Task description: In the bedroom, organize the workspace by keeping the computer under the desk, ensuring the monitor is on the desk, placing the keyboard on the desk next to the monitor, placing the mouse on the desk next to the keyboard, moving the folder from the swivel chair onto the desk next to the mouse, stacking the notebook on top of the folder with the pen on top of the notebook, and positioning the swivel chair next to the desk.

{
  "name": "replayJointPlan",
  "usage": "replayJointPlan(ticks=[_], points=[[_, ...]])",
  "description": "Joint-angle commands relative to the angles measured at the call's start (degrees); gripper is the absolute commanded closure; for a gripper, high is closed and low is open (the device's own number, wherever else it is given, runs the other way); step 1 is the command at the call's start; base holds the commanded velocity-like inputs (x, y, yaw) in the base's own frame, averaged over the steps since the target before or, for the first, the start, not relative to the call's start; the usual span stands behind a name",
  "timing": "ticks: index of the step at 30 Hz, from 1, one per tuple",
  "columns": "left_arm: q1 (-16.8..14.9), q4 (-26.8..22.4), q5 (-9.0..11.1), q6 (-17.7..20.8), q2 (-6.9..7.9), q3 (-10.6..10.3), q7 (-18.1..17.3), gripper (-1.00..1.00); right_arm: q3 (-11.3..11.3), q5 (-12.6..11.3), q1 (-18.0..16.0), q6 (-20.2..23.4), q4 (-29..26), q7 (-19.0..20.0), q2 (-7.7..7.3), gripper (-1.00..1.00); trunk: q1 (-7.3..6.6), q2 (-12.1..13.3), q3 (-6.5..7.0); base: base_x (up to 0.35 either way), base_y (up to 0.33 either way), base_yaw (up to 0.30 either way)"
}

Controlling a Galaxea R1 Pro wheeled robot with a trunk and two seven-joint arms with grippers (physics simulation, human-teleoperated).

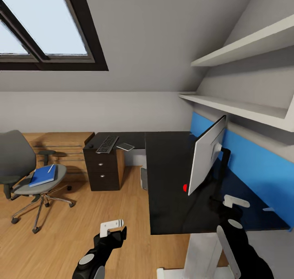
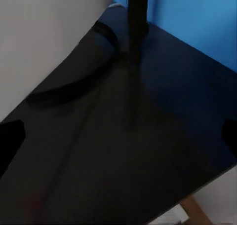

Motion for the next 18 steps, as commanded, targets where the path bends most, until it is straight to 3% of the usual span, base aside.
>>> replayJointPlan(ticks=[1, 8, 12, 18], points=[[-0.04, -0.05, 0.59, 0.16, 0.02, -0.08, 0.54, -1.00, 0.47, -0.06, 0.11, 0.19, -0.40, -0.59, 0.13, -1.00, 0.01, -0.06, -0.08, 0.000, 0.260, 0.000], [-0.04, 0.01, 0.56, 0.07, 0.08, -0.11, 0.54, -1.00, 3.15, 4.05, 1.08, -3.02, -1.13, -2.98, 0.77, -1.00, 0.01, -0.06, -0.08, 0.003, 0.288, 0.000], [-0.04, 0.01, 0.51, 0.04, 0.05, -0.11, 0.54, -1.00, 3.88, 4.61, 1.26, -4.39, -1.12, -3.77, 0.82, -1.00, 0.01, -0.06, -0.08, 0.085, 0.302, 0.000], [-0.04, 0.02, 0.47, -0.05, 0.04, -0.11, 0.58, -1.00, 4.75, 5.04, 1.42, -5.49, -1.04, -4.32, 0.80, -1.00, 0.01, -0.06, -0.08, 0.241, 0.233, 0.000]])
